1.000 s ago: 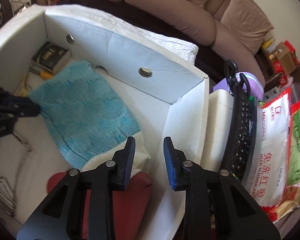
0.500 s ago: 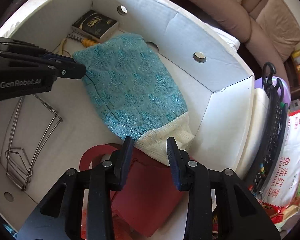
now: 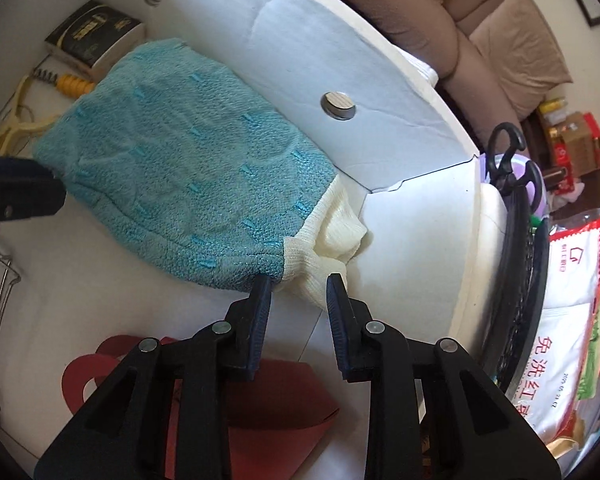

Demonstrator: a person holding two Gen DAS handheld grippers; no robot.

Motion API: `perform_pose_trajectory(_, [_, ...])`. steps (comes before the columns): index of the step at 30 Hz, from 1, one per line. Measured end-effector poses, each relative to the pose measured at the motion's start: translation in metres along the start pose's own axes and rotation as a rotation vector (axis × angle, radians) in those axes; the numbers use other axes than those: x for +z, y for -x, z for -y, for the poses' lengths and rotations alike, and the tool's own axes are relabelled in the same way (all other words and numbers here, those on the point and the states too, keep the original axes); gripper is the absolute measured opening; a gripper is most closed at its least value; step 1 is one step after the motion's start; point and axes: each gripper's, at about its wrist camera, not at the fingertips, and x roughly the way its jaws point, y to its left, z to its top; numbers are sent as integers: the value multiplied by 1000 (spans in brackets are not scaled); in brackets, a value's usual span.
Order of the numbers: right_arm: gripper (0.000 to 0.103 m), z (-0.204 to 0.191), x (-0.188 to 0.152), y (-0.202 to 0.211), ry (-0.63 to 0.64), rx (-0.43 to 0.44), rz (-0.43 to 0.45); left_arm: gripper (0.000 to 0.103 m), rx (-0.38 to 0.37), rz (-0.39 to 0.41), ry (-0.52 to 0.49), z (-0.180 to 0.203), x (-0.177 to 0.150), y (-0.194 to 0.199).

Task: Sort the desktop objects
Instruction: 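Withdraw both grippers from the box back over the table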

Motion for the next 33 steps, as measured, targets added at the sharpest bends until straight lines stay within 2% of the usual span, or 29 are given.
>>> perform_pose_trajectory(2, [26, 4, 0, -1, -18, -2, -6, 14, 7, -3, -13, 5, -2, -1])
perform_pose_trajectory(3, [27, 6, -1, 0, -26, 2, -7, 18, 13, 5, -19, 6, -3, 2])
perform_pose_trajectory(5, [30, 6, -5, 7, -28, 20, -6, 35, 41, 29, -26, 8, -4, 12])
perform_pose_trajectory(6, [33, 6, -6, 13, -29, 27, 2, 49, 54, 43, -29, 8, -5, 18])
perform_pose_trajectory(7, [34, 8, -8, 19, -35, 35, 20, 52, 58, 56, -29, 7, -5, 25])
perform_pose_trajectory(8, [39, 10, -11, 27, -48, 47, 44, 52, 63, 67, -28, 8, -6, 32])
perform_pose_trajectory(9, [52, 14, -13, 36, -70, 62, 70, 52, 68, 77, -28, 8, -7, 40])
perform_pose_trajectory(11, [69, 23, -20, 55, -132, 94, 126, 53, 86, 94, -33, 9, -8, 53])
perform_pose_trajectory(14, [70, 35, -27, 77, -227, 178, 169, 60, 95, 110, -32, 9, -13, 72])
perform_pose_trajectory(17, [71, 47, -34, 91, -298, 292, 183, 76, 101, 124, -36, 12, -21, 92])
perform_pose_trajectory(18, [74, 48, -38, 96, -312, 313, 183, 84, 110, 130, -45, 12, -26, 98])
perform_pose_trajectory(21, [89, 44, -49, 110, -323, 325, 189, 96, 140, 131, -78, 17, -43, 115])
perform_pose_trajectory(22, [90, 41, -55, 115, -327, 332, 193, 99, 142, 132, -83, 18, -48, 119])
perform_pose_trajectory(24, [95, 36, -66, 122, -340, 353, 195, 103, 138, 131, -84, 18, -63, 127])
perform_pose_trajectory(28, [98, 29, -88, 135, -371, 373, 204, 103, 129, 141, -85, 18, -91, 146])
perform_pose_trajectory(30, [103, 25, -100, 146, -386, 384, 217, 103, 139, 158, -79, 18, -104, 158])
perform_pose_trajectory(33, [103, 21, -115, 164, -413, 390, 234, 103, 143, 169, -72, 18, -121, 174])
